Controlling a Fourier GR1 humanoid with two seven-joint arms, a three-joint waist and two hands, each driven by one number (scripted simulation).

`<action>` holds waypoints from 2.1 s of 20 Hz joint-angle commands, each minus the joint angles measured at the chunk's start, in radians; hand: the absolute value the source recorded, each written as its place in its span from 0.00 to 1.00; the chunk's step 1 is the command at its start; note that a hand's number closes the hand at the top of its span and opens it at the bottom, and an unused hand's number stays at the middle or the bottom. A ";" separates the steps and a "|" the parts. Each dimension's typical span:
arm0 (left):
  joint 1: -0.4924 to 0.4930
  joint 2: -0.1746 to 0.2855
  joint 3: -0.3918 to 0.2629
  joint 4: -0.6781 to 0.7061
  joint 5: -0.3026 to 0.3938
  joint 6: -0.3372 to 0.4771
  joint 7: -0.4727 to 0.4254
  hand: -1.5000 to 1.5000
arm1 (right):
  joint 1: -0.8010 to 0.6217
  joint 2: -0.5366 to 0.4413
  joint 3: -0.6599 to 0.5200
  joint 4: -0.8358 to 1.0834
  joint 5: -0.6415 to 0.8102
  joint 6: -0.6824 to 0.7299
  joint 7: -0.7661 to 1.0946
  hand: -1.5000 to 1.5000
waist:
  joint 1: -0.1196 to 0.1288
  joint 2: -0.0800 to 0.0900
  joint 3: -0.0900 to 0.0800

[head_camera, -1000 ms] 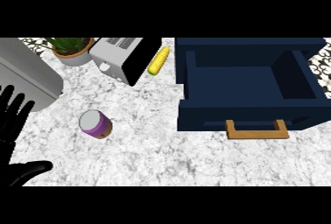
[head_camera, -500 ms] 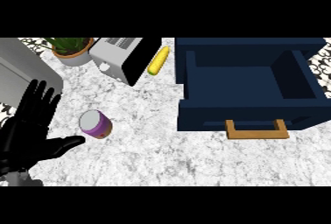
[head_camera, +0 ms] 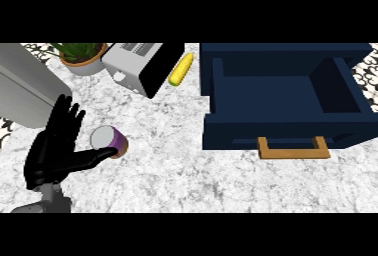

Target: Pick up the can, place it into the drawer and close the drawer

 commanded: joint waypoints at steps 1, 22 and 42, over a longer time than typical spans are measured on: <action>0.037 0.010 0.022 0.080 0.010 -0.025 -0.075 0.00 | -0.011 0.019 -0.006 0.003 0.022 0.028 -0.003 0.00 | 0.003 0.000 0.000; -0.090 0.073 0.141 0.717 0.017 -0.074 -0.529 0.00 | 0.025 -0.004 -0.178 0.015 -0.125 0.156 0.033 0.00 | -0.008 0.001 0.000; -0.275 0.100 0.188 1.129 0.136 -0.194 -0.713 0.00 | -0.010 0.067 -0.170 -0.068 -0.103 0.154 0.129 0.00 | -0.004 0.001 -0.001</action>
